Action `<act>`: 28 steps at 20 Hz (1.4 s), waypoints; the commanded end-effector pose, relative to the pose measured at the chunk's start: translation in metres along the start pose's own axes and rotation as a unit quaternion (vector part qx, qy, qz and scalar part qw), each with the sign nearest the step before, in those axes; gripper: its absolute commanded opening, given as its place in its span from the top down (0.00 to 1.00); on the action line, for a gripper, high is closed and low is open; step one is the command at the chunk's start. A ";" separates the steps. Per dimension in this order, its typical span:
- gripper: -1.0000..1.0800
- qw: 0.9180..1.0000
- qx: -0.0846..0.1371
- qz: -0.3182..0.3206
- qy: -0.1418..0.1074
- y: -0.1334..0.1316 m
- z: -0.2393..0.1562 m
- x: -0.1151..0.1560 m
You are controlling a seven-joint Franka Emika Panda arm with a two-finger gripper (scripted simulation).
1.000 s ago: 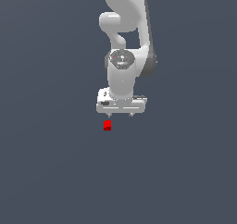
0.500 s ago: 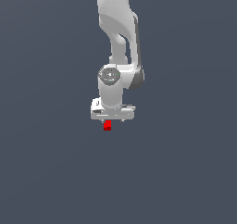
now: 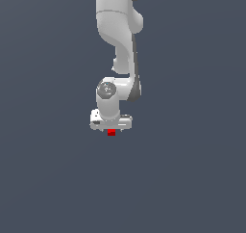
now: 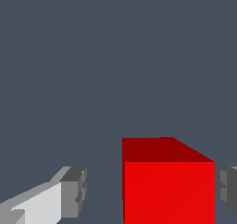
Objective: Pick up the red cube and move it to a goal position.
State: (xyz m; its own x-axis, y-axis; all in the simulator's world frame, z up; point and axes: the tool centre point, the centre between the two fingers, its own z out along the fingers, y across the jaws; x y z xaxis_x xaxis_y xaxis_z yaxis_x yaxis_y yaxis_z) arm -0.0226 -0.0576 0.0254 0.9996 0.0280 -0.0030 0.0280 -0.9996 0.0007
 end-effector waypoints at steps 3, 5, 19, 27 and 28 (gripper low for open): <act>0.04 1.000 0.000 -0.001 0.001 0.003 0.006 0.001; 1.00 1.000 0.000 -0.001 0.001 0.003 0.006 0.001; 1.00 1.000 0.000 -0.001 0.001 0.004 -0.003 0.002; 1.00 1.000 0.000 -0.001 0.001 0.008 -0.049 0.010; 1.00 1.000 0.000 -0.001 0.001 0.009 -0.057 0.011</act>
State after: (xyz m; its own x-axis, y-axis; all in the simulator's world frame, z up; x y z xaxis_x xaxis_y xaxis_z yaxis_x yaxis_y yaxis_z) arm -0.0135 -0.0649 0.0700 0.9995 0.0303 -0.0017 0.0303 -0.9995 -0.0001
